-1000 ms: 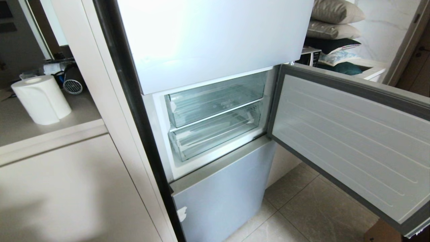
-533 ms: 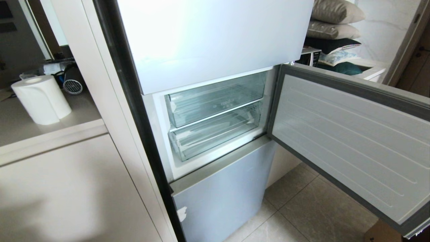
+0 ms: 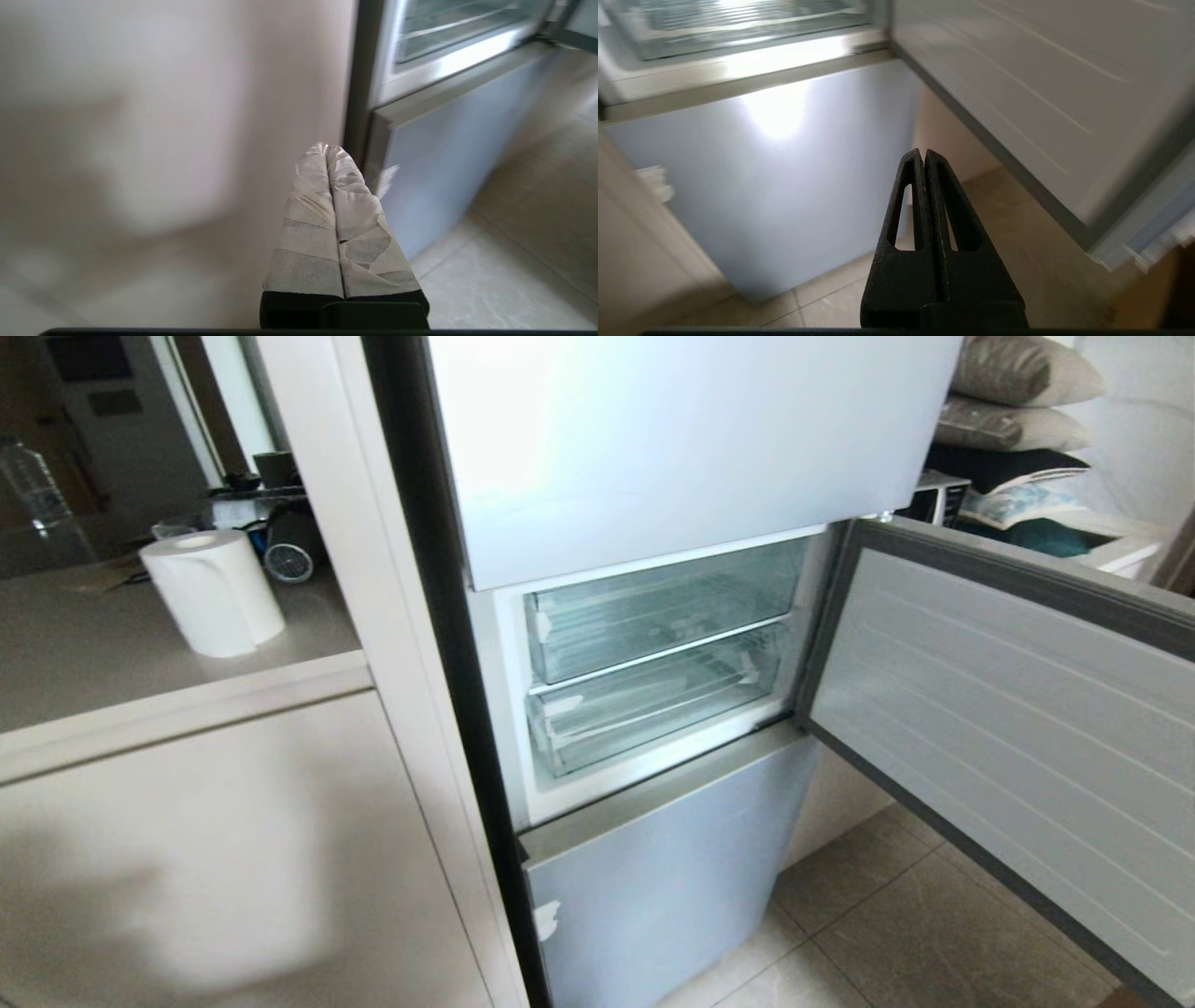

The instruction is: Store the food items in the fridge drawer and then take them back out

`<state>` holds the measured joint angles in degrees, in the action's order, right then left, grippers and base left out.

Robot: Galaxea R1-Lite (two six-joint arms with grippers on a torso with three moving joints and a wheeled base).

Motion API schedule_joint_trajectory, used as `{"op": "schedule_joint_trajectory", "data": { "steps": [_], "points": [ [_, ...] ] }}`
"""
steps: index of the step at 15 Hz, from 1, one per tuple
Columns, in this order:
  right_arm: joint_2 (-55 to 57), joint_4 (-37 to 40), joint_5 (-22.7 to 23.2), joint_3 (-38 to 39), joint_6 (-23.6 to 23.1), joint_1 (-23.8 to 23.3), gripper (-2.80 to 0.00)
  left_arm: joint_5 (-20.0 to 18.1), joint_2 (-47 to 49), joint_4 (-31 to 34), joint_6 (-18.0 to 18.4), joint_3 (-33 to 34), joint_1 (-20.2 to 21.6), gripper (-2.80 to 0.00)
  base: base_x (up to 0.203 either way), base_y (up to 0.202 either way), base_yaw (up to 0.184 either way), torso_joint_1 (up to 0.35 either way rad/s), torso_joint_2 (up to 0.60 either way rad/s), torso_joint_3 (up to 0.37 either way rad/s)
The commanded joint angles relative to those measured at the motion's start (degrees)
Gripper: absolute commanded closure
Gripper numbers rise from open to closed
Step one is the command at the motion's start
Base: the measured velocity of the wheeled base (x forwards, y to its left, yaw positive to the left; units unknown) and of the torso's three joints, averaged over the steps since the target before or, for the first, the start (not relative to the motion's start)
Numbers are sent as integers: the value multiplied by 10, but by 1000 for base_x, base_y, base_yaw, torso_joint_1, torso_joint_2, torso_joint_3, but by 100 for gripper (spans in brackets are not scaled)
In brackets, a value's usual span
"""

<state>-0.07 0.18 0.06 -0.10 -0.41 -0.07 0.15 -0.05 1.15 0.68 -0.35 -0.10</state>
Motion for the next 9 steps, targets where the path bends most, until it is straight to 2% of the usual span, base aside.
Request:
{"op": "schedule_joint_trajectory", "data": {
  "steps": [1,9],
  "points": [
    [0,0,0,0,0,0,0,0,0,0,0,0,0,0,2,-11,182,-1,1,2],
    [0,0,0,0,0,0,0,0,0,0,0,0,0,0,1,-8,175,2,3,2]
  ]
}}
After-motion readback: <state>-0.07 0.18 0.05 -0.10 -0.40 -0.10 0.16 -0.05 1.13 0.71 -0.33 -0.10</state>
